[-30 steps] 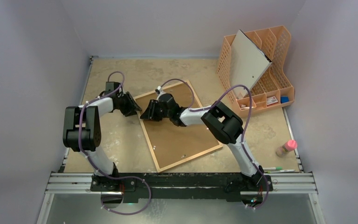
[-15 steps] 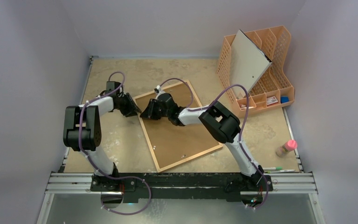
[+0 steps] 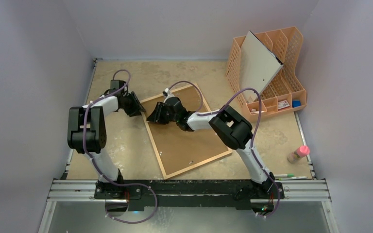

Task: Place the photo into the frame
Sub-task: Install the photo frame at the center of the board.

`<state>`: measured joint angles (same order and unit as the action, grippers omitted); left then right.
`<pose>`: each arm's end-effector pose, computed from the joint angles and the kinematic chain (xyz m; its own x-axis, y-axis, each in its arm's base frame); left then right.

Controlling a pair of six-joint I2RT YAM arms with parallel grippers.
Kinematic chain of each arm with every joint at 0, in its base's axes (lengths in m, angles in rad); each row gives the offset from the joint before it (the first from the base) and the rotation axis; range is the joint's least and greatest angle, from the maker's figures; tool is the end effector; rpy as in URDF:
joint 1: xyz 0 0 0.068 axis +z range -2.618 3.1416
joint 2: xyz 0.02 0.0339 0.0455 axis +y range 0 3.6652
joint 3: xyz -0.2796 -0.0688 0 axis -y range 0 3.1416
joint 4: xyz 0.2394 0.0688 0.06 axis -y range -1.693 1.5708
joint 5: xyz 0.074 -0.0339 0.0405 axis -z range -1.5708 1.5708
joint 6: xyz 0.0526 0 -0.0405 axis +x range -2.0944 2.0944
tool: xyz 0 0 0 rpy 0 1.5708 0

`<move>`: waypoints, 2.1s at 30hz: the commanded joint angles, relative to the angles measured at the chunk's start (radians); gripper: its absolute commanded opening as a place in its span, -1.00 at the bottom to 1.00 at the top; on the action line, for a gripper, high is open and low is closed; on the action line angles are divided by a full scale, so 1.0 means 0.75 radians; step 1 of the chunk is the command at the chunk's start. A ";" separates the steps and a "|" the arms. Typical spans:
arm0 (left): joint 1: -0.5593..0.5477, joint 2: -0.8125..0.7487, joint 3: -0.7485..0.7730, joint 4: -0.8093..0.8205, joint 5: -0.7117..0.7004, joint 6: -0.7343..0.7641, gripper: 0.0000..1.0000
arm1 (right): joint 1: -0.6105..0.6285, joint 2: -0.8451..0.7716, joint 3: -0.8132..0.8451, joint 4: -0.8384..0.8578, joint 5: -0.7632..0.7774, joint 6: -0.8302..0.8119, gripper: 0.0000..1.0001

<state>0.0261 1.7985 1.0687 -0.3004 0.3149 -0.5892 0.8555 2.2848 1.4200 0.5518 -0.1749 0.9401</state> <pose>0.3657 -0.0068 0.1647 -0.7873 -0.5491 -0.2803 -0.3644 0.7813 -0.5068 0.3366 0.4014 0.1428 -0.8071 0.2836 -0.5178 -0.3393 0.4949 0.8000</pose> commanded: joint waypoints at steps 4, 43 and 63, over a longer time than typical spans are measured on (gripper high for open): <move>0.011 0.044 0.015 -0.005 -0.062 0.080 -0.53 | -0.013 0.058 0.043 -0.120 0.009 -0.026 -0.42; 0.025 -0.001 0.023 -0.001 -0.017 0.077 -0.63 | -0.090 -0.093 0.012 -0.138 -0.051 0.007 -0.28; 0.024 0.352 0.543 0.200 0.285 0.193 0.08 | -0.375 -0.251 0.149 -0.612 0.112 0.003 0.04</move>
<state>0.0456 1.9900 1.4460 -0.1856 0.4259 -0.4961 0.5873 2.0476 1.4815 0.1490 -0.0872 0.8700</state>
